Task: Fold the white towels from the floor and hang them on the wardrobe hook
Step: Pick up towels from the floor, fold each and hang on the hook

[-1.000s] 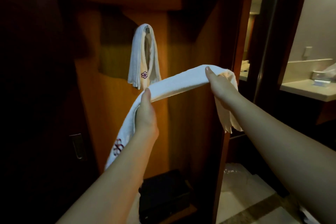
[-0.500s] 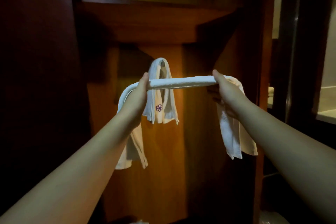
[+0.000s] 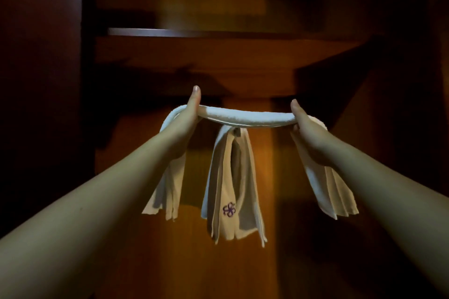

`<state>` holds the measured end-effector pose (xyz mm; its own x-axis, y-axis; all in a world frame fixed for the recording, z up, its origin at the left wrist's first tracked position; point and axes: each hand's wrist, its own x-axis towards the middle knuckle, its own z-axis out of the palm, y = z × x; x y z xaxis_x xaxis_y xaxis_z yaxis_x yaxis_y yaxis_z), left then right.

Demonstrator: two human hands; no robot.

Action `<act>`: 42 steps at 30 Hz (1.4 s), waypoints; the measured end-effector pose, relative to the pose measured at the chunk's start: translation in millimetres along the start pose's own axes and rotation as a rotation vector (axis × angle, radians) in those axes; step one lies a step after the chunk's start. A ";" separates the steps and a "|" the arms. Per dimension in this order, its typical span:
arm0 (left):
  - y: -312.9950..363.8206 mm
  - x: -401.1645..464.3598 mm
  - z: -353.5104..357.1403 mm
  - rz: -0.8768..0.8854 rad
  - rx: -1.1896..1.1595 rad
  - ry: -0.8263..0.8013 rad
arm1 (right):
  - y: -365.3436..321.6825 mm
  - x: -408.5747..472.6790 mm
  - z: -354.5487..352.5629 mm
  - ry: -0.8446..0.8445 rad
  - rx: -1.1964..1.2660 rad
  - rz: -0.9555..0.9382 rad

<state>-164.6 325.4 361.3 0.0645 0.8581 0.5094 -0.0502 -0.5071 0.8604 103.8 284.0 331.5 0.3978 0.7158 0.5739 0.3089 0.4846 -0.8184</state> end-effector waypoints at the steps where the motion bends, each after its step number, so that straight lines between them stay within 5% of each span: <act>1: -3.1 12.8 1.5 0.020 0.039 0.026 | 1.7 16.7 3.5 0.001 0.019 0.001; 5: -16.7 57.4 8.2 0.039 0.140 0.125 | 14.4 73.9 19.7 -0.128 0.018 -0.010; 11: -35.5 114.2 14.1 -0.055 0.099 -0.032 | 37.8 127.6 46.6 -0.391 0.089 0.054; 18: -66.3 165.5 18.4 -0.122 0.126 -0.099 | 66.7 178.8 69.8 -0.368 0.079 0.144; 24: -83.9 199.2 8.9 -0.165 0.110 0.017 | 78.7 203.8 99.7 -0.367 0.042 0.157; 42: -144.1 204.7 13.8 -0.243 0.043 -0.004 | 139.9 219.1 118.2 -0.413 0.033 0.176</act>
<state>-130.4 573.0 341.8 0.0734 0.9550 0.2874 0.0096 -0.2889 0.9573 132.0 568.1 339.4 0.0617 0.9262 0.3718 0.2364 0.3484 -0.9070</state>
